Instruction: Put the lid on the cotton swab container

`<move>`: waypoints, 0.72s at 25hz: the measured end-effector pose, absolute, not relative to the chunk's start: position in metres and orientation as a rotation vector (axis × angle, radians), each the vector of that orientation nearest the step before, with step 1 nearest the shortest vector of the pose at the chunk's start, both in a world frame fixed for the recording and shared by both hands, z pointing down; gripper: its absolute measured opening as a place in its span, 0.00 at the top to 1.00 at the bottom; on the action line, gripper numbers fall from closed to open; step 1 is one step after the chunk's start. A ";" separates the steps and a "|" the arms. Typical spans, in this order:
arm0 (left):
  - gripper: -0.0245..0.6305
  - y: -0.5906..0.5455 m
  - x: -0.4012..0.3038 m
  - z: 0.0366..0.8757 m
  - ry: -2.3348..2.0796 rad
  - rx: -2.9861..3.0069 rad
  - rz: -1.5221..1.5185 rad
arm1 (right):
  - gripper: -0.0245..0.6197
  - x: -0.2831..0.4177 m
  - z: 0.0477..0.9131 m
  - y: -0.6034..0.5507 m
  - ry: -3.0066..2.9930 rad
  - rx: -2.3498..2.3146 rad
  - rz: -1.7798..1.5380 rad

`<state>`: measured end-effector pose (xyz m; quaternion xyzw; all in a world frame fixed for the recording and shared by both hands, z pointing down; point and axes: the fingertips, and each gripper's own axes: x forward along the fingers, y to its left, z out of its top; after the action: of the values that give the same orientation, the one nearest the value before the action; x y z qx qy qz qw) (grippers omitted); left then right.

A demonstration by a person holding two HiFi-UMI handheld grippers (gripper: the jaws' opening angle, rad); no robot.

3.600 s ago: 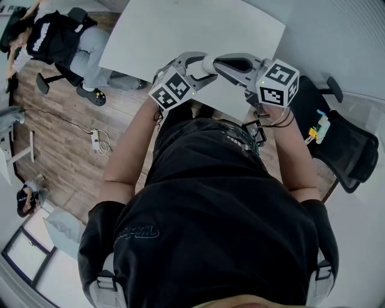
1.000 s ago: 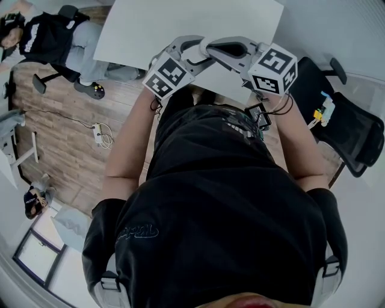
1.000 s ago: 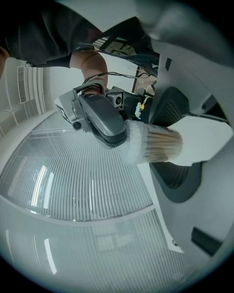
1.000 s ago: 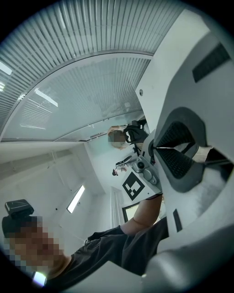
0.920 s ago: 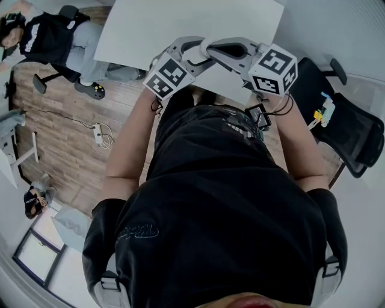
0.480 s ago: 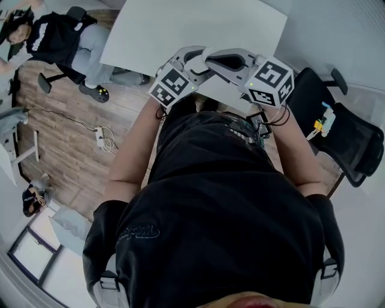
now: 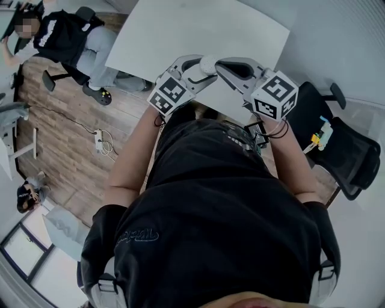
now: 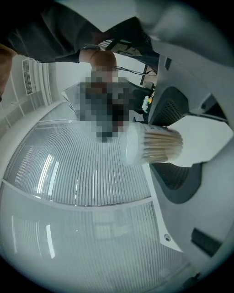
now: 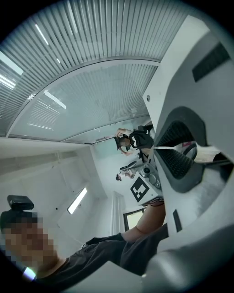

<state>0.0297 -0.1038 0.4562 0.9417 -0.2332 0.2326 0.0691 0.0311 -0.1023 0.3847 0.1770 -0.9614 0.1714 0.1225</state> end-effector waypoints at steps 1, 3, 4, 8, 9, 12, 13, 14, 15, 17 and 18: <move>0.57 -0.103 0.027 0.455 -0.713 2.833 0.696 | 0.92 0.032 0.385 -0.103 -2.805 0.528 0.498; 0.57 -0.104 0.021 0.452 -0.745 2.830 0.690 | 0.92 0.035 0.386 -0.105 -2.808 0.558 0.484; 0.57 -0.105 0.018 0.451 -0.766 2.827 0.688 | 0.92 0.036 0.387 -0.106 -2.811 0.575 0.477; 0.57 -0.102 0.006 0.451 -0.857 2.795 0.665 | 0.92 0.043 0.394 -0.101 -2.813 0.645 0.459; 0.57 -0.101 0.004 0.450 -0.875 2.788 0.654 | 0.92 0.044 0.397 -0.100 -2.809 0.653 0.460; 0.57 -0.094 -0.002 0.453 -0.900 2.790 0.636 | 0.92 0.045 0.407 -0.096 -2.794 0.647 0.467; 0.57 -0.092 -0.004 0.456 -0.901 2.791 0.636 | 0.92 0.045 0.409 -0.094 -2.790 0.643 0.467; 0.57 -0.090 -0.006 0.458 -0.900 2.788 0.636 | 0.92 0.045 0.412 -0.093 -2.789 0.643 0.465; 0.57 -0.088 -0.008 0.459 -0.900 2.786 0.634 | 0.92 0.045 0.414 -0.092 -2.787 0.645 0.463; 0.57 -0.085 -0.010 0.458 -0.899 2.782 0.625 | 0.93 0.046 0.418 -0.090 -2.779 0.661 0.458; 0.57 -0.083 -0.010 0.458 -0.898 2.780 0.621 | 0.93 0.047 0.421 -0.090 -2.773 0.670 0.459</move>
<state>-0.0097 -0.0835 0.4577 0.9280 -0.2997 0.2072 0.0775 0.0475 -0.0899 0.4206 0.2302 -0.9520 0.1575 0.1258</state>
